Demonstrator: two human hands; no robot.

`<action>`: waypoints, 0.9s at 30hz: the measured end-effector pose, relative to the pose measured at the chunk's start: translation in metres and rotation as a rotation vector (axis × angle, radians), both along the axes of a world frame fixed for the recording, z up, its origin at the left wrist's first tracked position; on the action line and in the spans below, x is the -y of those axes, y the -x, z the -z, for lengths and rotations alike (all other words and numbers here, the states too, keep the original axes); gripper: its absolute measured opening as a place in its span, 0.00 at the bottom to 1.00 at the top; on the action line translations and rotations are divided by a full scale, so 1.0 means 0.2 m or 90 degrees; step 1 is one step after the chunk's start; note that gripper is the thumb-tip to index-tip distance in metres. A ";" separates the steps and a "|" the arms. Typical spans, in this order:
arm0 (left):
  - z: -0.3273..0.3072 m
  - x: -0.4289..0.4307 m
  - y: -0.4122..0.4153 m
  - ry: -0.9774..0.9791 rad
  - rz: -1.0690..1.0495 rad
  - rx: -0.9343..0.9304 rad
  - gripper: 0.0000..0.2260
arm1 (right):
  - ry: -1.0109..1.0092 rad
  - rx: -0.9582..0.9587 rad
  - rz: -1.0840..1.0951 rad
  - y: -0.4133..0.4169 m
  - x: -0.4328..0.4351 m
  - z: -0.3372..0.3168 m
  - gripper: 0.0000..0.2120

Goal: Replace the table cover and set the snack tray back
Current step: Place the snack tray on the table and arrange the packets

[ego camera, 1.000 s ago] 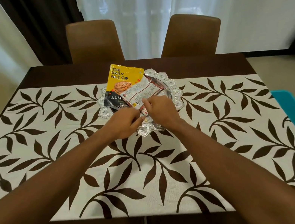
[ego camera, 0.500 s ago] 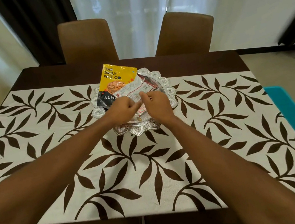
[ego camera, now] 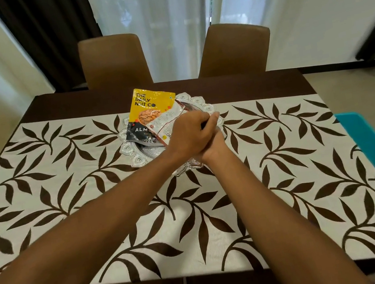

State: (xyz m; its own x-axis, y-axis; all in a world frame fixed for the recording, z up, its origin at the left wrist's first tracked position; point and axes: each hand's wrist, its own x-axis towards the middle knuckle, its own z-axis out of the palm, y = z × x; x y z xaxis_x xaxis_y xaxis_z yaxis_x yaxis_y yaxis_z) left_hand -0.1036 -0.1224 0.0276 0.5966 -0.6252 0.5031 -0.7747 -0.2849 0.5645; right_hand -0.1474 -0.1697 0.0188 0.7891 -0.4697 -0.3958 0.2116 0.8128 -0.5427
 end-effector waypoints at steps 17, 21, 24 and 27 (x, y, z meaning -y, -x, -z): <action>0.19 -0.48 -0.25 -0.291 0.028 -0.137 0.06 | 0.822 -0.352 -0.126 -0.02 0.21 0.07 0.25; 0.20 -0.43 -0.27 -0.321 0.067 -0.112 0.11 | 1.008 -0.363 -0.151 -0.02 0.20 0.11 0.27; 0.21 -0.41 -0.27 -0.352 0.117 -0.096 0.13 | 1.043 -0.368 -0.155 -0.02 0.20 0.14 0.26; 0.21 -0.40 -0.28 -0.371 0.128 -0.073 0.13 | 1.036 -0.359 -0.145 -0.03 0.21 0.15 0.26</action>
State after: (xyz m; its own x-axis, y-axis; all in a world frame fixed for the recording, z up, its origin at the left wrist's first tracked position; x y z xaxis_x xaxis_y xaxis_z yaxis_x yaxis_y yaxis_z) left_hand -0.0471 -0.0426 -0.0142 0.4685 -0.8834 -0.0150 -0.7891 -0.4260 0.4427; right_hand -0.1421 -0.2109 -0.0104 0.8335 -0.5427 0.1034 -0.3075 -0.6112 -0.7293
